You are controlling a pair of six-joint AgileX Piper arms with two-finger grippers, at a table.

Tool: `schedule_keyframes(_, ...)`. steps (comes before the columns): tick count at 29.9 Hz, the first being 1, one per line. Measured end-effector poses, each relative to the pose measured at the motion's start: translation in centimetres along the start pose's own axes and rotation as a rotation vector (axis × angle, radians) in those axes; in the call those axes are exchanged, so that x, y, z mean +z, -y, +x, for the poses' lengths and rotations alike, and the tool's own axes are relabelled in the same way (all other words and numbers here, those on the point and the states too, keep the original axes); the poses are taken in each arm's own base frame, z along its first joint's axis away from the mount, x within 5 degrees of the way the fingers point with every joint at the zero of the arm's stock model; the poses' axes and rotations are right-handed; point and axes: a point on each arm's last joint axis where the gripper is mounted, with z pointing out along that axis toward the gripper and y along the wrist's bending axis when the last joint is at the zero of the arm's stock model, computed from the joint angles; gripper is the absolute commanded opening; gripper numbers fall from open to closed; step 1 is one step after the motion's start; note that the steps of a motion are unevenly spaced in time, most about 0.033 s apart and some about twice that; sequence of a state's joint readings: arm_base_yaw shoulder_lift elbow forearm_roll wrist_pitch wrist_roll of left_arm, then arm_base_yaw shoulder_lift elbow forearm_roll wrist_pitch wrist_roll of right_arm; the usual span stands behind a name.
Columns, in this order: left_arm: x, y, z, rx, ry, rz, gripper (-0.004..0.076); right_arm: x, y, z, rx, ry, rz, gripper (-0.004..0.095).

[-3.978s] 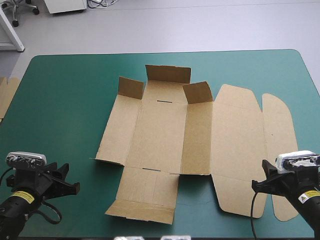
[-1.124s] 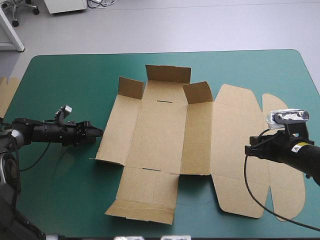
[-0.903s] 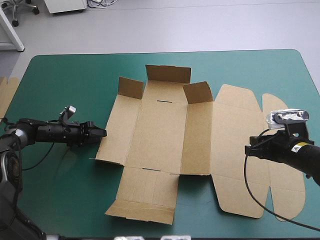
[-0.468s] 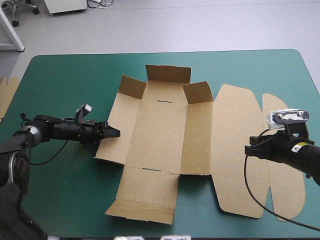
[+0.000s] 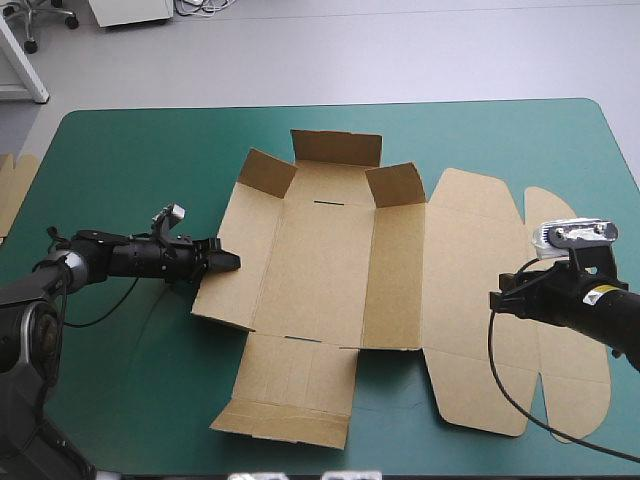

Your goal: Fold the box

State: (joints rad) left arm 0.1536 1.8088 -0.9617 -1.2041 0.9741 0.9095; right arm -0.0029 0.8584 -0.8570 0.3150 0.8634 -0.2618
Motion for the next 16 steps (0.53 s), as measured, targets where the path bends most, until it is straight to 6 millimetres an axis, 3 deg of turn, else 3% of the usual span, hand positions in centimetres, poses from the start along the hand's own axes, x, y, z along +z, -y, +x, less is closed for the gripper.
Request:
schedule_keyframes(2, 0.02, 0.0, 0.02, -0.001, -0.002, 0.002, -0.0013, 0.0, -0.01, 0.03, 0.0, -0.003, -0.001, 0.0473)
schedule_keyframes(16, -0.23, 0.63, -0.15, 0.077, -0.042, 0.038, -0.001, 0.0, -0.02, 0.08, 0.001, -0.009, -0.002, 0.0473)
